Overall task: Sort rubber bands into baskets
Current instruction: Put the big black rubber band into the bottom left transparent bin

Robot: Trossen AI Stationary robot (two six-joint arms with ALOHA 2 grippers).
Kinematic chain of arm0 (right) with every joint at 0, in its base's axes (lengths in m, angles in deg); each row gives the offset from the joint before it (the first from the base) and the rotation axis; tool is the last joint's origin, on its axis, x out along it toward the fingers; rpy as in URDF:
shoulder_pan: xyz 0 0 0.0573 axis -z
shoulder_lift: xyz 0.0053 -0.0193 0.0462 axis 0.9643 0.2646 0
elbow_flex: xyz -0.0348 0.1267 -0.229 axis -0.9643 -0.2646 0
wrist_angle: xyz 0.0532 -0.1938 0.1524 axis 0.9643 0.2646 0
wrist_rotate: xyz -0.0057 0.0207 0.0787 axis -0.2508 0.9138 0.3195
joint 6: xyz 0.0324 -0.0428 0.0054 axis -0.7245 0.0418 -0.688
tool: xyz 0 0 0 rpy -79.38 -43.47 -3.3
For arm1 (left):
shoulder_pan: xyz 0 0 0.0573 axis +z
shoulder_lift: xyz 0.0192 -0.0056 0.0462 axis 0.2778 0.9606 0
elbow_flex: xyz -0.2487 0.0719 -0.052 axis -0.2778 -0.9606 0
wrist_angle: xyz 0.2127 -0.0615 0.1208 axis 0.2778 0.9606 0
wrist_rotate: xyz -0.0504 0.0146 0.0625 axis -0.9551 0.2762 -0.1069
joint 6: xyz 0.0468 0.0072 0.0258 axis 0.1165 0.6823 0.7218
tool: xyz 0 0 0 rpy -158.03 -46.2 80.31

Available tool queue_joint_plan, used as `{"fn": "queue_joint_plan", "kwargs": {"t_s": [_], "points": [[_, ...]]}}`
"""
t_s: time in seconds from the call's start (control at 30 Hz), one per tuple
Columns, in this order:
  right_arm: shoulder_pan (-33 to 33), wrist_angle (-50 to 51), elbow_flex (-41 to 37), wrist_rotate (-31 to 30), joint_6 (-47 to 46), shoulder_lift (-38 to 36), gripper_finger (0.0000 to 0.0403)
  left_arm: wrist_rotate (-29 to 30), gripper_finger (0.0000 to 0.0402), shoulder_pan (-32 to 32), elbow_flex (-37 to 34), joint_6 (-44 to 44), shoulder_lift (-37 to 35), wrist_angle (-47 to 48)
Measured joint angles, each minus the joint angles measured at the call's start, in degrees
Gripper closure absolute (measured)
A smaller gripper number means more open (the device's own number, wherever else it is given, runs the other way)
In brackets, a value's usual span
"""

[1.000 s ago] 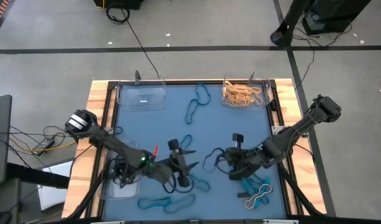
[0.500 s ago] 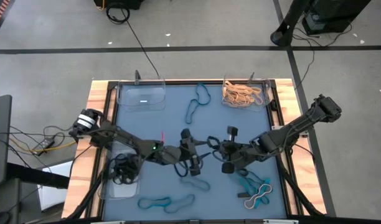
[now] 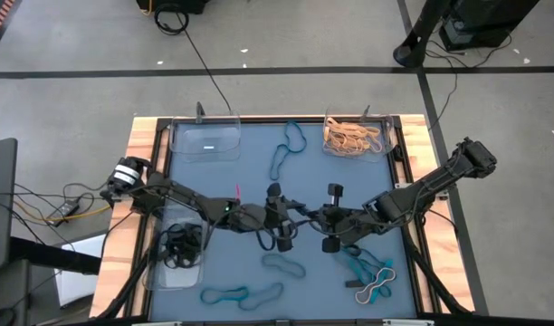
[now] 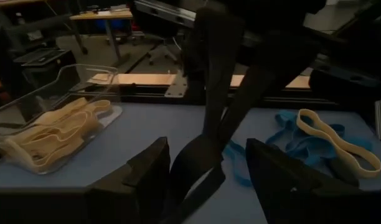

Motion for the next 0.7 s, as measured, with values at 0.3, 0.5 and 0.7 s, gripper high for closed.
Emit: {"fn": "queue_joint_plan", "kwargs": {"t_s": [0.3, 0.5, 0.7], "points": [[0.0, 0.1, 0.0, 0.1, -0.2, 0.0, 0.0398, 0.0, 0.0308, 0.0, 0.0, -0.2, 0.0, -0.2], [0.0, 0.4, 0.0, 0.8, -1.1, 0.0, 0.0384, -0.1, 0.0391, 0.0, 0.0, -2.3, 0.0, -0.2], [-1.1, 5.1, 0.0, 2.1, -4.7, 0.0, 0.0319, 0.0, 0.0393, -0.8, 0.0, -6.5, -2.2, 6.7]]}}
